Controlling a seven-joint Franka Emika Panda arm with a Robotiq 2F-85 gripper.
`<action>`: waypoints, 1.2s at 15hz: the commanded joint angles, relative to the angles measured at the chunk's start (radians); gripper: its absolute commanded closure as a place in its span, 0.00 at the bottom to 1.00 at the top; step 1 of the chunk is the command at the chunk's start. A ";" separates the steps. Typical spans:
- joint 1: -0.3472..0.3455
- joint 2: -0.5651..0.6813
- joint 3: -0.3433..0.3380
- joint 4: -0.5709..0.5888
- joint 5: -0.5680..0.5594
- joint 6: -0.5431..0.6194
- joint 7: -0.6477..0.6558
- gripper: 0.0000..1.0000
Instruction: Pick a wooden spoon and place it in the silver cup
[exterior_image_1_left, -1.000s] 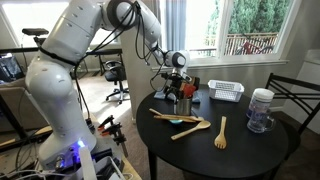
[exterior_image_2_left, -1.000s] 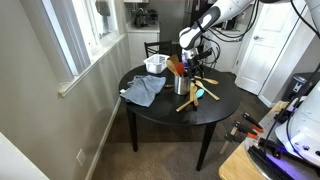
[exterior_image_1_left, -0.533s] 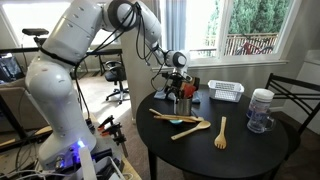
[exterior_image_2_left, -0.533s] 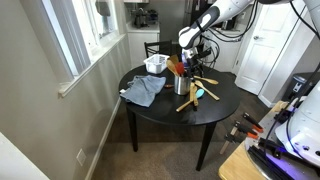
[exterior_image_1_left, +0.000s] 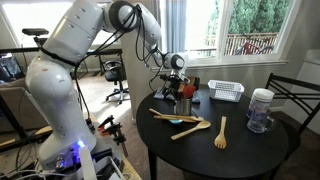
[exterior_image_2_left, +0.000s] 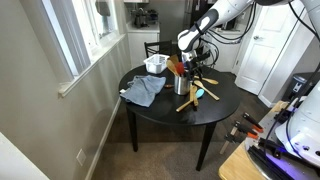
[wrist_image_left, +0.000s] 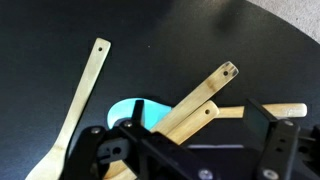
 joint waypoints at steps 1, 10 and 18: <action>0.026 -0.035 0.000 -0.086 -0.001 0.053 0.052 0.00; 0.153 -0.101 -0.047 -0.361 -0.104 0.456 0.235 0.00; 0.238 -0.085 -0.144 -0.494 -0.139 0.766 0.385 0.00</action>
